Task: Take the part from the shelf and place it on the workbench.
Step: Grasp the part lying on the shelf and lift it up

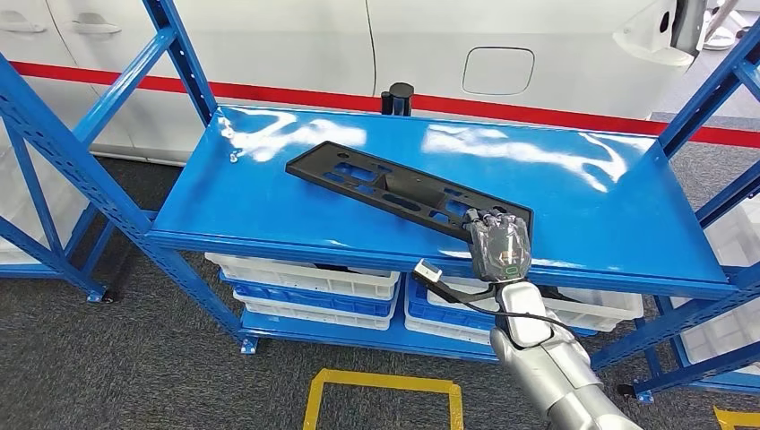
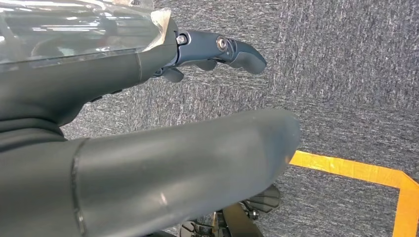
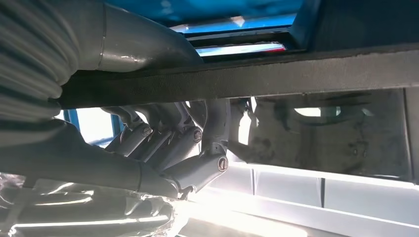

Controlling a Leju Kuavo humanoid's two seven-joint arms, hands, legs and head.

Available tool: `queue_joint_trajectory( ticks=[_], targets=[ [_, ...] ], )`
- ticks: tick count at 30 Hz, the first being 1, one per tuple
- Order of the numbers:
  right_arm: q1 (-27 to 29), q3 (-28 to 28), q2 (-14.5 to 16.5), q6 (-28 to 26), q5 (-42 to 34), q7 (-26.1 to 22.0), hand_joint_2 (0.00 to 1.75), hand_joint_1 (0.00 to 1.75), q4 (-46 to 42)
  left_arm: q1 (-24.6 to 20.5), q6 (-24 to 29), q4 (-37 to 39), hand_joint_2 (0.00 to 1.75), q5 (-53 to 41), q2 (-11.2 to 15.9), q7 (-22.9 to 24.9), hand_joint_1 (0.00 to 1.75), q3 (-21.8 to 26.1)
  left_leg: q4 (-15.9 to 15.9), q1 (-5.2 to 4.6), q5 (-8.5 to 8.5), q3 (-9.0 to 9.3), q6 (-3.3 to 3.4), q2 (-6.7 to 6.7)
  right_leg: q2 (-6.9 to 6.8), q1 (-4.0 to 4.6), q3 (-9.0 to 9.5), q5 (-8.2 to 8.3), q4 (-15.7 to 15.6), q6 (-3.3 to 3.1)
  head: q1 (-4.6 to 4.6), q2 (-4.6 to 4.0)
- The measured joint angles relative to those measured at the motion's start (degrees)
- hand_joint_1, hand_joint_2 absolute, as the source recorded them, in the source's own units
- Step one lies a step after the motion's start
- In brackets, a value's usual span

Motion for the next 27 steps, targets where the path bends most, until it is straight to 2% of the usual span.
queue_joint_trajectory(
  ticks=[2,4,5,9,12,15,20,24,27],
  targets=[
    [0.37,-1.15,0.38,0.0,-0.13,-0.28,1.75,1.75,-0.49,0.01,-0.01,0.0,0.0,0.0,0.0,-0.02,0.0,0.02,0.0,0.0,0.0,0.0,0.0,0.0,-0.01,0.0,0.0,0.0,0.0,0.0,0.0,0.0],
    [0.93,-2.53,1.05,0.0,-1.08,-3.07,1.75,1.75,-1.12,-0.01,0.01,0.0,0.0,-0.09,0.01,-0.04,0.0,0.04,0.0,0.01,0.0,0.0,0.0,0.0,-0.01,0.01,0.0,0.0,0.0,0.0,0.01,-0.01],
    [1.5,-4.04,1.73,0.0,-2.26,-6.67,1.75,1.75,-1.75,0.01,0.05,0.0,0.0,-0.18,0.0,-0.05,0.0,0.07,0.0,0.01,0.0,0.0,0.0,0.01,-0.01,0.01,0.0,0.0,0.0,0.0,0.01,0.0],
    [3.92,-15.31,6.84,-0.02,-12.98,-28.1,1.75,1.75,-5.14,-0.01,0.22,0.0,0.0,-0.77,-0.01,-0.19,0.0,0.44,-0.01,0.01,-0.01,-0.02,-0.02,0.03,0.02,0.01,0.01,0.0,0.0,0.0,0.0,-0.01],
    [4.86,-20.78,9.38,-0.02,-25.66,-37.62,1.75,1.75,-8.03,-0.04,0.38,0.0,0.0,-1.29,-0.04,-0.26,0.0,0.8,-0.01,0.02,-0.01,-0.02,-0.02,-0.07,-0.07,0.0,-0.03,-0.03,0.0,-0.03,0.01,-0.01],
    [5.65,-22.35,9.95,-0.02,-34.81,-41.31,1.75,1.75,-11.59,-0.03,0.69,0.0,0.0,-1.62,-0.07,-0.46,0.0,1.37,-0.01,0.01,-0.02,-0.02,-0.02,-0.05,-0.08,0.0,-0.02,-0.04,0.0,-0.04,0.01,-0.01],
    [6.35,-23.13,10.69,-0.02,-40.41,-45.13,1.75,1.75,-16.73,-0.06,1.33,0.0,0.0,-1.93,-0.13,-0.77,0.0,2.24,-0.01,0.0,-0.02,-0.02,-0.02,0.01,-0.05,0.0,-0.02,-0.03,0.0,-0.03,0.01,0.0],
    [6.34,-23.13,11.7,-0.02,-40.74,-45.84,1.75,1.75,-19.85,-0.05,2.15,0.0,1.75,-2.19,-0.24,-1.14,0.0,2.97,-0.01,0.0,-0.01,-0.01,-0.02,-0.01,-0.06,0.0,-0.01,-0.03,0.0,-0.03,0.0,0.0],
    [6.35,-23.13,12.4,-0.02,-39.95,-46.14,1.75,1.75,-21.92,-0.06,2.75,0.0,1.75,-2.47,-0.4,-1.22,0.0,3.23,-0.01,0.01,-0.01,-0.01,-0.02,0.0,-0.06,0.0,-0.02,-0.03,0.0,-0.03,0.0,0.0]
  ],
)
